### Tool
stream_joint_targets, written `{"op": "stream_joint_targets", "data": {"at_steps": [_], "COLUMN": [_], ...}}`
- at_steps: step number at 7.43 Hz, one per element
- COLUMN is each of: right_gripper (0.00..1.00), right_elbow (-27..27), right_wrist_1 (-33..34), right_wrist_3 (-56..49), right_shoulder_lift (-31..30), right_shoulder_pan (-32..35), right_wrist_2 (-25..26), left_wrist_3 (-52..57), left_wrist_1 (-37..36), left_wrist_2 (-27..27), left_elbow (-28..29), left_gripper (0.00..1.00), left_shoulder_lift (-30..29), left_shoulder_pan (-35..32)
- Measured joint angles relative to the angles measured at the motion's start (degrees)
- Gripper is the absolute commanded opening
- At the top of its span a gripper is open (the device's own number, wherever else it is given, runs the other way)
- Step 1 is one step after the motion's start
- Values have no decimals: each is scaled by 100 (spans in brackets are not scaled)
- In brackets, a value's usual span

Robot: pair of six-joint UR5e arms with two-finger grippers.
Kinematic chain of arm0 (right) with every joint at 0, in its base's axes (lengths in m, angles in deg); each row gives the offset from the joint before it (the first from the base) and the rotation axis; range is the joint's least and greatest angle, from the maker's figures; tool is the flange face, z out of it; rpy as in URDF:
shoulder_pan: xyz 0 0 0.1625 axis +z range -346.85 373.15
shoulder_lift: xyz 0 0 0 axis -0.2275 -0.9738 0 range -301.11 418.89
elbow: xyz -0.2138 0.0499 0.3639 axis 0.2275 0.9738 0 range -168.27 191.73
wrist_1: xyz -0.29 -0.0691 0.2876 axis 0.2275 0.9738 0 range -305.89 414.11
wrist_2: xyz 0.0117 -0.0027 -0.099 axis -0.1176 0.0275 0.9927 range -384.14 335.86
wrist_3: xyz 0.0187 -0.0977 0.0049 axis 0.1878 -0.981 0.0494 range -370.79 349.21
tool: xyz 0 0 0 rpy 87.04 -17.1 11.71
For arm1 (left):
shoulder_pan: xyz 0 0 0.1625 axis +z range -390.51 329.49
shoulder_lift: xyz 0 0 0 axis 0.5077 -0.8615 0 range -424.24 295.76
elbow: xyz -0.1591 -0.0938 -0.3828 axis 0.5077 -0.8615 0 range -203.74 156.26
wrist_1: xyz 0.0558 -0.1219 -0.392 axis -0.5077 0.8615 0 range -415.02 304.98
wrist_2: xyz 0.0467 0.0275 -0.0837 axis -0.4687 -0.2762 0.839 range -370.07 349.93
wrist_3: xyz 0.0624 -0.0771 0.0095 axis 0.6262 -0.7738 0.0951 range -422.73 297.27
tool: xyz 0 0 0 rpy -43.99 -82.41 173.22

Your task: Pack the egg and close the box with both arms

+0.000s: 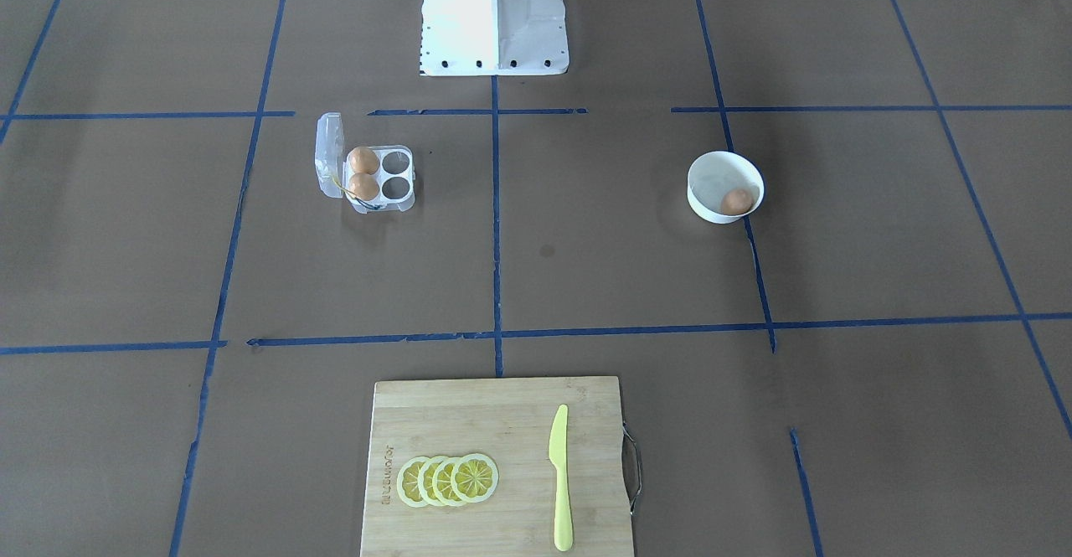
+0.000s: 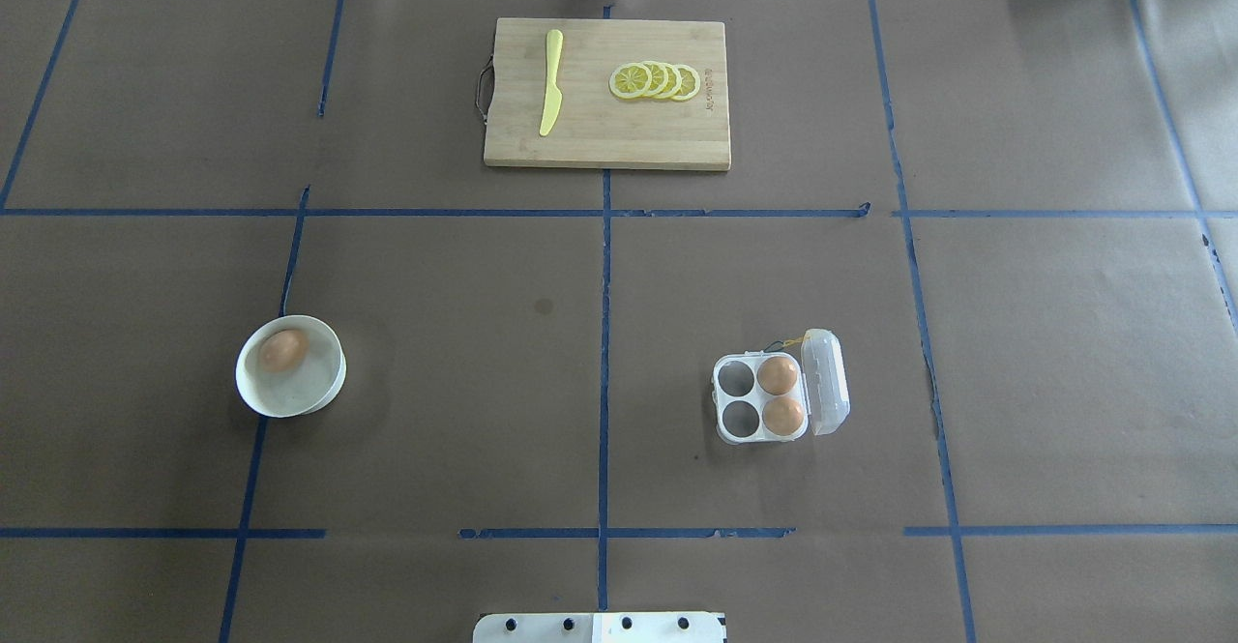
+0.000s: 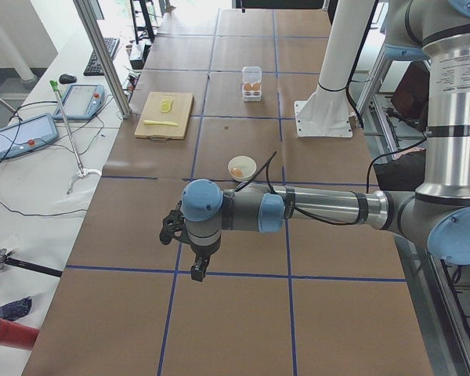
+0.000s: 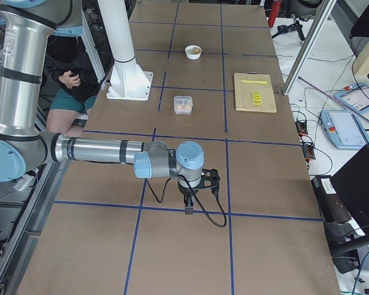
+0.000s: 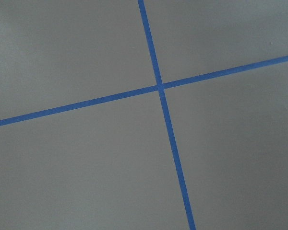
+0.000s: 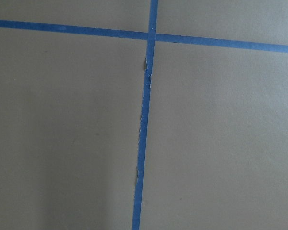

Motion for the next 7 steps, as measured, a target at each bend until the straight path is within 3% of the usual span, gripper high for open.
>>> {"op": "stream_joint_targets", "data": {"at_steps": [5,7], "right_gripper": [100,100], "right_elbow": [-66,-89], "right_wrist_1": [-4,-2], "right_wrist_3": [7,44], "right_shoulder_lift": [2,24], "right_shoulder_pan": [-1,-7], "right_wrist_2": [-39,-68], "left_wrist_3": [13,17], "left_wrist_1": [37,360], "left_wrist_2": [0,-5], "left_elbow": [-1,29], "left_gripper": [100,100], "left_shoulder_lift": [-4,-9], "left_shoulder_pan": [9,9]}}
